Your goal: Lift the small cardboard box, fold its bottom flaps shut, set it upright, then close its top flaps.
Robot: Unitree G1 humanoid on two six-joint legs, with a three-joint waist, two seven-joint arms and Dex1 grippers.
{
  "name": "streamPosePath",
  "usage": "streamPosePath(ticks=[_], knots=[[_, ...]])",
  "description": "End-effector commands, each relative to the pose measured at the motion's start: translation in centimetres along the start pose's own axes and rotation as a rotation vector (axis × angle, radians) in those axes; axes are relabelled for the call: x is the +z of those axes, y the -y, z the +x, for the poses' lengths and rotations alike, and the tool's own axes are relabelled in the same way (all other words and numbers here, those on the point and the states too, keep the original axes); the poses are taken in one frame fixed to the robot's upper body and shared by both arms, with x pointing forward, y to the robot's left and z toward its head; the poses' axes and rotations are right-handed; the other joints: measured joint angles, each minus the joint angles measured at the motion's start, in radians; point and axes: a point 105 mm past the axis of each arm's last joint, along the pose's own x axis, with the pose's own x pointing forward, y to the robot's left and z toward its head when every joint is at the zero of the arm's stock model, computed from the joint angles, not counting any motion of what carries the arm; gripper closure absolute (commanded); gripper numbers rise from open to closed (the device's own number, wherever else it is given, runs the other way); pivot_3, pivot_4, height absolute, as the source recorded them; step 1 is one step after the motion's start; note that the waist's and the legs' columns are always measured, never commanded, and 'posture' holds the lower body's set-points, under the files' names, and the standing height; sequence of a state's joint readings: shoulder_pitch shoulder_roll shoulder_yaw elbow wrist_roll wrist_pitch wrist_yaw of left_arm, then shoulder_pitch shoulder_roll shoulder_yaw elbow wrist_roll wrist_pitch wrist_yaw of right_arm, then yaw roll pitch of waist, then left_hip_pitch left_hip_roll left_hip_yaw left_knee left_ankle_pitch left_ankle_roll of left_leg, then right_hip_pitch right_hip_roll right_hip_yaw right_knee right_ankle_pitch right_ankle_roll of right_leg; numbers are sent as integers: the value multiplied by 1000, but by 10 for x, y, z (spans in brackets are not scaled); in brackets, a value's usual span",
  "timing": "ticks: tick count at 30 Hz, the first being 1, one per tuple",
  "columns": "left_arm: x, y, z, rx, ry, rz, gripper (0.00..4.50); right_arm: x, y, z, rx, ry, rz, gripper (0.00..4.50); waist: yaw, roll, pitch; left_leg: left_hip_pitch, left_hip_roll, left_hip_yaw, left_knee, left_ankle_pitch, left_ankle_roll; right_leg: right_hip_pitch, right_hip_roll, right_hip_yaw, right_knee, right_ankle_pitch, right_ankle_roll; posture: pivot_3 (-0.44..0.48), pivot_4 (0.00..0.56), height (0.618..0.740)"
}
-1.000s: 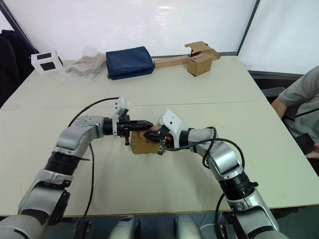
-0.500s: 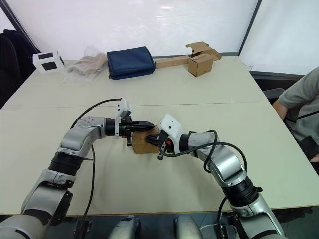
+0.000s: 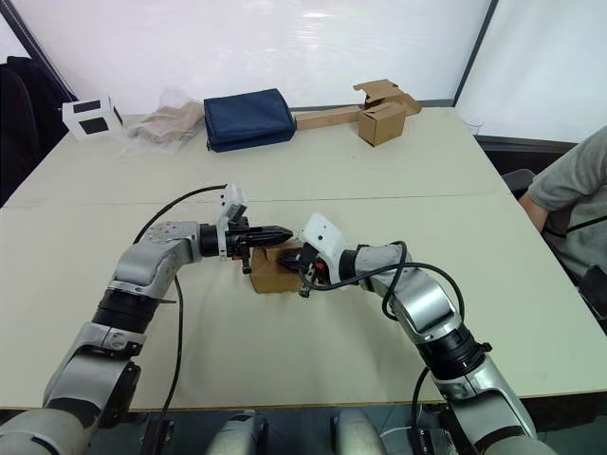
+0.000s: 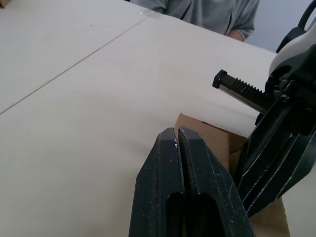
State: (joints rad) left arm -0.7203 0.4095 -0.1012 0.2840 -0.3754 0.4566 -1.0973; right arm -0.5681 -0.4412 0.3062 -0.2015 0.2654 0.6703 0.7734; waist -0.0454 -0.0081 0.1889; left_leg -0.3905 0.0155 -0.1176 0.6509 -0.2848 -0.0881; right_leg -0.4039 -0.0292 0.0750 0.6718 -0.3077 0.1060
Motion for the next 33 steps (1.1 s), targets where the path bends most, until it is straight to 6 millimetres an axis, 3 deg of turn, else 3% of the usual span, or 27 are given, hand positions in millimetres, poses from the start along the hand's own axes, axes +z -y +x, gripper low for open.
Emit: streamPosePath(ticks=[1, 12, 16, 20, 24, 29, 33], knots=[[16, 5, -1, -21, 21, 66, 4432, 0, 6, 2, -14, -12, -14, 4500, 0, 0, 0, 0, 0, 0, 0, 0, 0, 0, 0, 0, 0, 0, 0, 0, 150, 740], [-7, 8, -4, -23, -72, 128, 4432, 11, 4, -6, 19, 19, -7, 4500, 0, 0, 0, 0, 0, 0, 0, 0, 0, 0, 0, 0, 0, 0, 0, 0, 150, 740], [-16, 8, -7, -19, -107, 148, 4432, 29, 1, -16, 38, 86, 15, 4500, 0, 0, 0, 0, 0, 0, 0, 0, 0, 0, 0, 0, 0, 0, 0, 0, 150, 740], [-8, 7, -10, -10, -78, 138, 4432, 52, 4, -28, 19, 175, 31, 4500, 0, 0, 0, 0, 0, 0, 0, 0, 0, 0, 0, 0, 0, 0, 0, 0, 150, 740], [10, 9, -14, -2, -22, 133, 4432, 60, 11, -36, -17, 203, 36, 4500, 0, 0, 0, 0, 0, 0, 0, 0, 0, 0, 0, 0, 0, 0, 0, 0, 150, 740], [29, 15, -22, -3, 25, 118, 4432, 59, 18, -38, -46, 199, 37, 4500, -1, 0, 0, 0, 0, 0, 0, 0, 0, 0, 0, 0, 0, 0, 0, 0, 150, 740], [27, 19, -30, 6, -7, 113, 4432, 46, 21, -33, -54, 170, 67, 4500, -1, 0, 0, 0, 0, 0, -1, 0, 0, 0, 0, 0, 0, 0, 0, 0, 150, 740]])
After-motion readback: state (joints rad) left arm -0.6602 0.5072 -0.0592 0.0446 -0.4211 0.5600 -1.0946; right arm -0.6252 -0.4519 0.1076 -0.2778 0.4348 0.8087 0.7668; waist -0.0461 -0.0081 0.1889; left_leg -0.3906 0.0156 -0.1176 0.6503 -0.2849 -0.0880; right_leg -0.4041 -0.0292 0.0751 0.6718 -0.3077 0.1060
